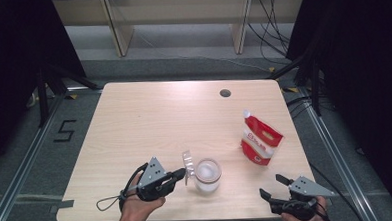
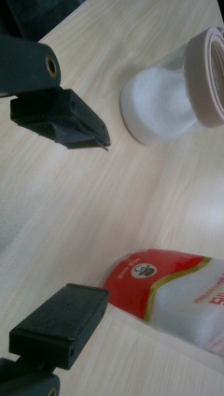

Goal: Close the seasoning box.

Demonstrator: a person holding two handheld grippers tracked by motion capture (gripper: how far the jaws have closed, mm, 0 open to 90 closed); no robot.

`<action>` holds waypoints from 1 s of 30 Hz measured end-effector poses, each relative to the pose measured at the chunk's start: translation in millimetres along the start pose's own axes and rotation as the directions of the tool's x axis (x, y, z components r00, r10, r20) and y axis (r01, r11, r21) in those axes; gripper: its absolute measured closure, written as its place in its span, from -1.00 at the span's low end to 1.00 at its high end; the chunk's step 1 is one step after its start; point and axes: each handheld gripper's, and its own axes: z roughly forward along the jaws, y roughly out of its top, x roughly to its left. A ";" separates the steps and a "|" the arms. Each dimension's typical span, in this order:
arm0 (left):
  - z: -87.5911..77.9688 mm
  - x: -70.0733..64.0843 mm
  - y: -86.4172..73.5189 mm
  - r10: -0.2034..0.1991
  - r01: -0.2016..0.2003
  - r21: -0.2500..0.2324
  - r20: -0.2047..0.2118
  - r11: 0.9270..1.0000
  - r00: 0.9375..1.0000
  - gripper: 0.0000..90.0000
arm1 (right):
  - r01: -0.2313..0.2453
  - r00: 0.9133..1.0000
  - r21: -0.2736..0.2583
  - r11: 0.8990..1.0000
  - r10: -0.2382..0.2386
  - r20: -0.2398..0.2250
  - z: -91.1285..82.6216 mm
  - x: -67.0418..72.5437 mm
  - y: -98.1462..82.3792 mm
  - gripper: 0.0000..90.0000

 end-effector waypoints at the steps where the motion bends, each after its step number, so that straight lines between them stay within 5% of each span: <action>1: 0.0 0.0 0.0 0.000 0.000 0.000 0.000 1.000 1.000 0.98 | 0.000 1.000 0.000 1.000 0.000 0.000 0.0 0.0 0.0 -0.49; 2: 1.1 1.0 0.2 0.012 -0.012 -0.009 0.007 1.000 1.000 0.98 | 0.028 1.000 -0.001 1.000 -0.028 -0.002 0.8 -2.9 0.0 -0.49; 23: 10.7 -6.3 5.6 0.050 -0.050 -0.007 0.029 0.999 0.998 0.96 | 0.048 0.999 -0.009 0.999 -0.047 0.008 1.0 -2.2 0.4 -0.49; 27: 10.7 -7.9 7.9 0.028 -0.028 0.003 0.032 1.000 0.999 0.70 | 0.048 0.999 -0.007 0.999 -0.048 0.007 0.7 -2.0 0.5 -0.49; 30: 10.8 -7.4 5.9 -0.028 0.028 -0.003 0.058 1.000 0.998 0.42 | 0.034 0.999 0.000 0.999 -0.034 -0.003 0.9 -0.9 0.5 -0.49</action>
